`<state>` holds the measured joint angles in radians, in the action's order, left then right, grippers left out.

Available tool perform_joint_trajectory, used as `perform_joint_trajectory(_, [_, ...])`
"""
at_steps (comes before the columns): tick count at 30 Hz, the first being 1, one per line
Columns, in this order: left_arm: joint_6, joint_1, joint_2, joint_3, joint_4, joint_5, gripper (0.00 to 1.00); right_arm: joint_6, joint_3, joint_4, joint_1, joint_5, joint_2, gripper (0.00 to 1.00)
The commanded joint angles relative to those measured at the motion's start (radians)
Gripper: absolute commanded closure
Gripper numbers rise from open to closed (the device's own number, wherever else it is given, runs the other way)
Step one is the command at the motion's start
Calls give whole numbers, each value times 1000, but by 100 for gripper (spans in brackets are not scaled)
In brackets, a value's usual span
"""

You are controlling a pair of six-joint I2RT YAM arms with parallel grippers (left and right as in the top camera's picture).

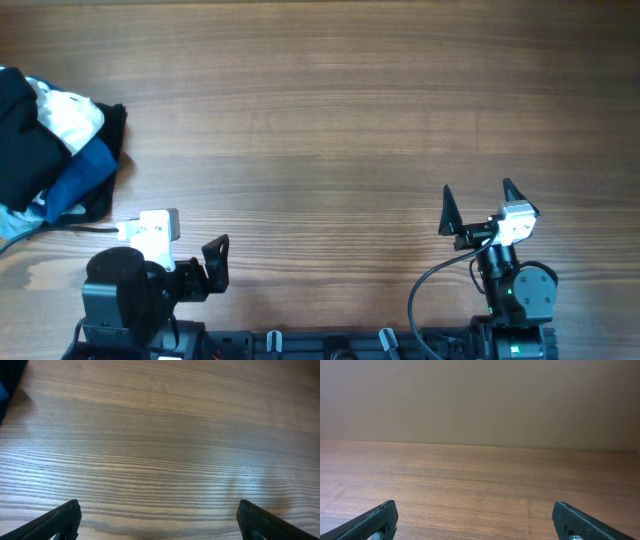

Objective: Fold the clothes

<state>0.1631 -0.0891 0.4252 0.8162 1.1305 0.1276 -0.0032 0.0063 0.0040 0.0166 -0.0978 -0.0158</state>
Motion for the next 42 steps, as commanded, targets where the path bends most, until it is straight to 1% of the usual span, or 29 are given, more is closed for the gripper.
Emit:
perform_joint_trajectory(1, [8, -5, -5, -1, 0, -2, 0, -21, -1, 3, -4, -12, 0, 0])
perform_joint_trajectory(21, [9, -5, -8, -5, 13, -2, 0, -21, -1, 3, -4, -12, -2, 0])
perform_joint_trajectory(23, [4, -4, -31, -17, 1, -4, 0, -21, -1, 3, -4, -12, -2, 0])
perform_joint_trajectory(26, [0, -4, -133, -137, -164, -37, 0, -21, -1, 3, -4, -12, -2, 0])
perform_joint_trajectory(29, [1, 20, -284, -369, -383, -36, 0, -21, -1, 3, -4, -12, -2, 0])
perform_joint_trajectory(33, [1, 60, -399, -579, -631, -11, 0, -21, -1, 3, -4, -12, -2, 0])
perform_joint_trajectory(35, [1, 65, -422, -649, -743, -5, 0, -21, -1, 3, -4, -12, -2, 0])
perform_joint_trajectory(38, [0, 65, -422, -761, -973, -6, 0, -21, -1, 3, -4, -12, -2, 0])
perform_joint_trajectory(39, [0, 65, -422, -790, -1028, -6, 0, -21, -1, 3, -4, -12, -2, 0])
perform_joint_trajectory(40, [0, 65, -422, -810, -1065, -8, 0, -21, -1, 3, -4, -12, -2, 0])
perform_joint_trajectory(42, [-2, 66, -422, -810, -1064, -17, 0, -21, -1, 3, -4, -12, -2, 0])
